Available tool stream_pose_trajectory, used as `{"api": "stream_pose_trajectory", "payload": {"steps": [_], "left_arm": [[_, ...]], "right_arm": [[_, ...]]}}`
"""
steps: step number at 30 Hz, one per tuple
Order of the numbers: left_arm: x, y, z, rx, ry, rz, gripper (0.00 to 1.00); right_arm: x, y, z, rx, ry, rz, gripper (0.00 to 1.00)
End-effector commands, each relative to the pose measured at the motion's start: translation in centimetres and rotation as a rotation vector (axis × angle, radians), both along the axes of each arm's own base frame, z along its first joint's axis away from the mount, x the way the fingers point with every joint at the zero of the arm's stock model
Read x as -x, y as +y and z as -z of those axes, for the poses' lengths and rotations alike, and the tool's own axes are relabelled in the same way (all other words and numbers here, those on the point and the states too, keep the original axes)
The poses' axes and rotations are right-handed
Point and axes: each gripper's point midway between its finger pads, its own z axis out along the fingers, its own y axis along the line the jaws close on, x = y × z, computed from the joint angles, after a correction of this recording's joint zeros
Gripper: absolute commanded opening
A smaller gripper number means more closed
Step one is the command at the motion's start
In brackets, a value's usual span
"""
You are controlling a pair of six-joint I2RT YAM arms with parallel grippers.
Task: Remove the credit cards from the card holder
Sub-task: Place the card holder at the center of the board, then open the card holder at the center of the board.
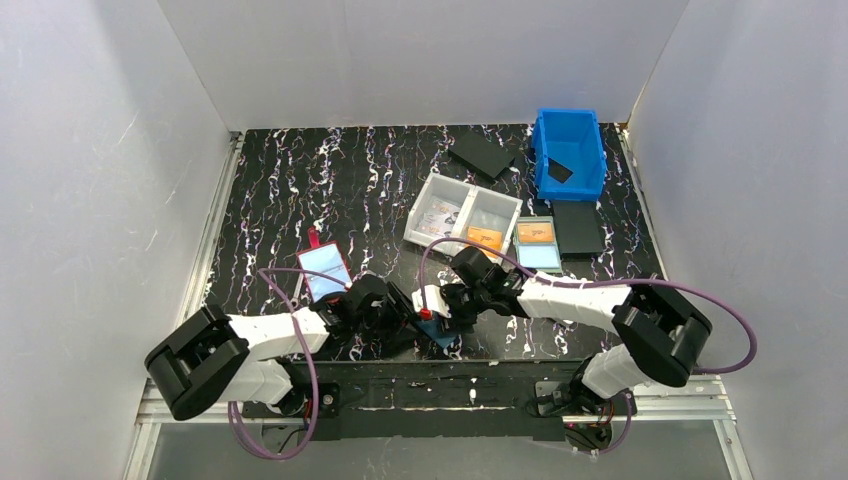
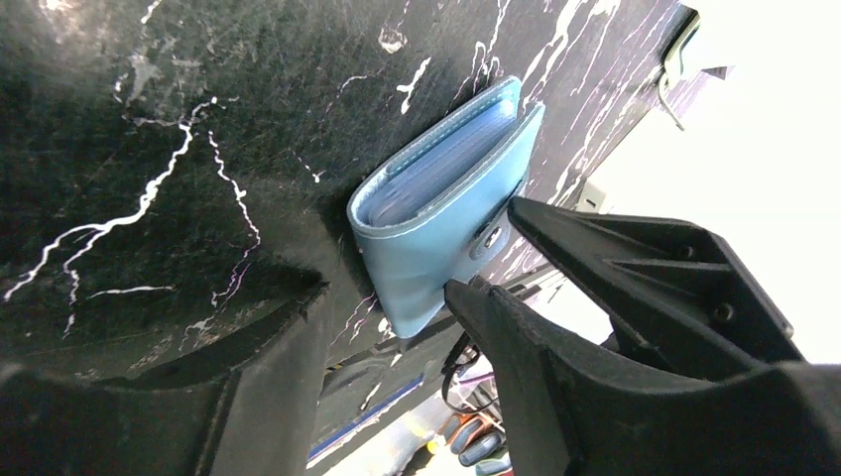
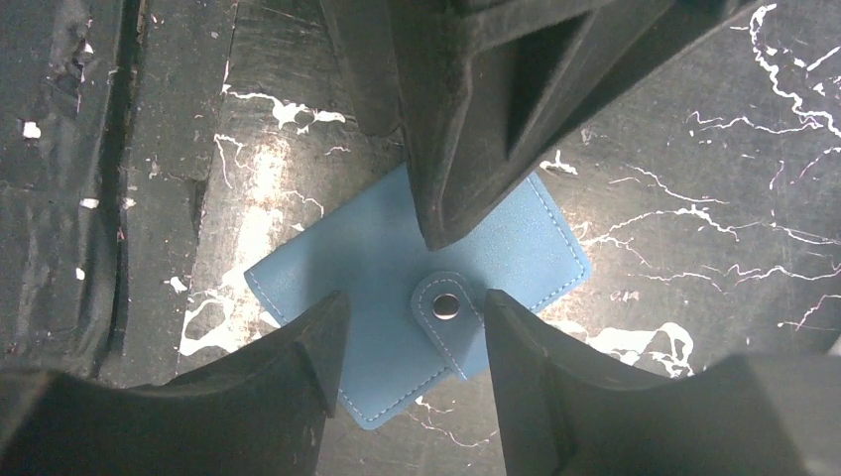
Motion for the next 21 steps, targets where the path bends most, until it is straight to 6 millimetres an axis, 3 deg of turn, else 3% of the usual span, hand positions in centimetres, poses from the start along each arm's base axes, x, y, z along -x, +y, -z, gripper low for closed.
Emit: {"api": "stream_pose_trajectory", "payload": {"steps": [1, 6, 13, 21], "left_arm": [[0.1, 1.2, 2.1, -0.086, 0.034, -0.041, 0.55], [0.1, 1.7, 3.1, -0.119, 0.044, -0.053, 0.48], [0.4, 2.6, 5.4, -0.193, 0.075, -0.058, 0.31], [0.5, 3.8, 6.8, -0.241, 0.073, -0.075, 0.11]], "right_arm": [[-0.4, 0.0, 1.2, 0.020, -0.006, 0.021, 0.58], [-0.6, -0.2, 1.8, 0.040, -0.012, 0.027, 0.52], [-1.3, -0.5, 2.1, 0.060, -0.032, 0.062, 0.39], [-2.3, -0.4, 0.9, 0.025, -0.040, 0.123, 0.12]]}}
